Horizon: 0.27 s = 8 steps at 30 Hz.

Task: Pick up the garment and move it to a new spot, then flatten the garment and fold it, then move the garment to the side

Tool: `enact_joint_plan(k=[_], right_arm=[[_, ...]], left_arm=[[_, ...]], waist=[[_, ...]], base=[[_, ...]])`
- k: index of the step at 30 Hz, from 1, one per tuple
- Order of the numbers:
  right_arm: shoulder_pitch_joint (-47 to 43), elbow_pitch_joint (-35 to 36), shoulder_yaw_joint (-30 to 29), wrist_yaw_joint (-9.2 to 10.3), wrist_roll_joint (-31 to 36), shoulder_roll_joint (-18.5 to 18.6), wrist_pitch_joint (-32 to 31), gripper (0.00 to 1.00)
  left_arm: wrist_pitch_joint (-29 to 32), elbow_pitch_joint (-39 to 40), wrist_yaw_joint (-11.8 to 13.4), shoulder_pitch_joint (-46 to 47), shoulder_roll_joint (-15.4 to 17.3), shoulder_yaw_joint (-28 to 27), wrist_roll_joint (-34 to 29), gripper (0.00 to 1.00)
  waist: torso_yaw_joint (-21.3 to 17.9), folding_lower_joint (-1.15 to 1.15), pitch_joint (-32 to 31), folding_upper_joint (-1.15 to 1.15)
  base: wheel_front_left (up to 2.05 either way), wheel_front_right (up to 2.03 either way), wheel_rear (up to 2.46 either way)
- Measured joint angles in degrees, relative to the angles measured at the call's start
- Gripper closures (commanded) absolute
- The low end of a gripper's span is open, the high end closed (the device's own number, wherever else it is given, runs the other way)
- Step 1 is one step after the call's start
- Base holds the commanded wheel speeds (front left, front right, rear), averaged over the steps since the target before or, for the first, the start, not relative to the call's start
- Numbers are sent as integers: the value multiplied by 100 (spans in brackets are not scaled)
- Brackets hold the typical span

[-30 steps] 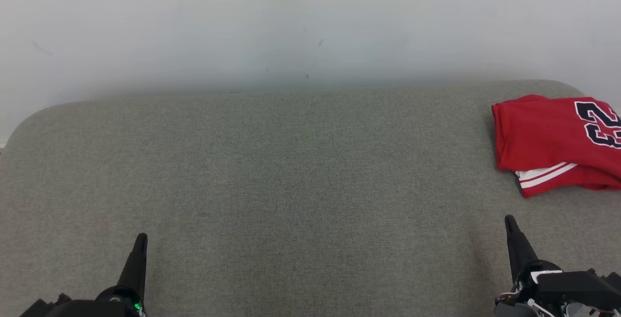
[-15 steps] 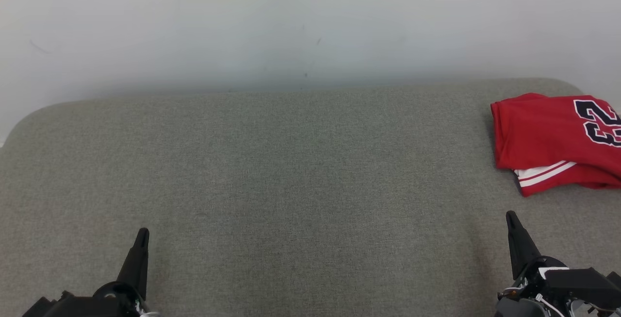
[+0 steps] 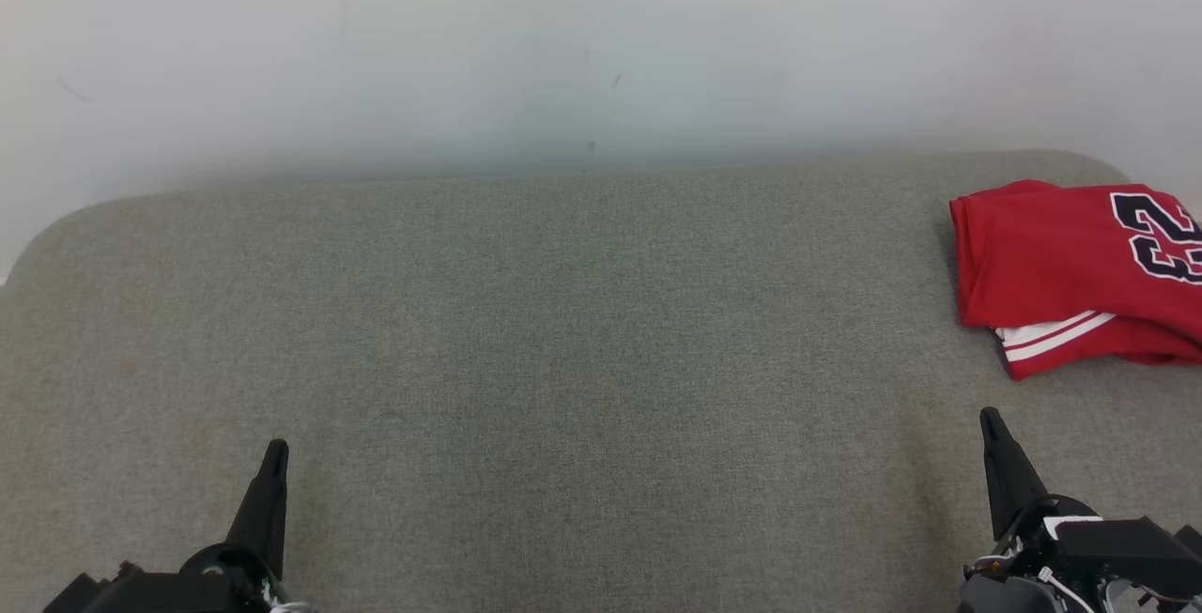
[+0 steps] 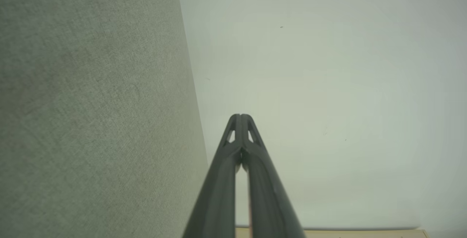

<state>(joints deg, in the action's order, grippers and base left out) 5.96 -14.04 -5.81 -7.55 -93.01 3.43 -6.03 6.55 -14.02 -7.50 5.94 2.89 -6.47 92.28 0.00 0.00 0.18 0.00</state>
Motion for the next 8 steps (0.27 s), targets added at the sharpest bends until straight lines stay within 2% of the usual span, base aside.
enact_joint_plan(k=[8], right_arm=[[1,0,-8,0,1,-4,-1,100]], left_arm=[[0,0,0,0,0,0,0,100]], waist=[[0,0,0,0]], base=[[0,0,0]])
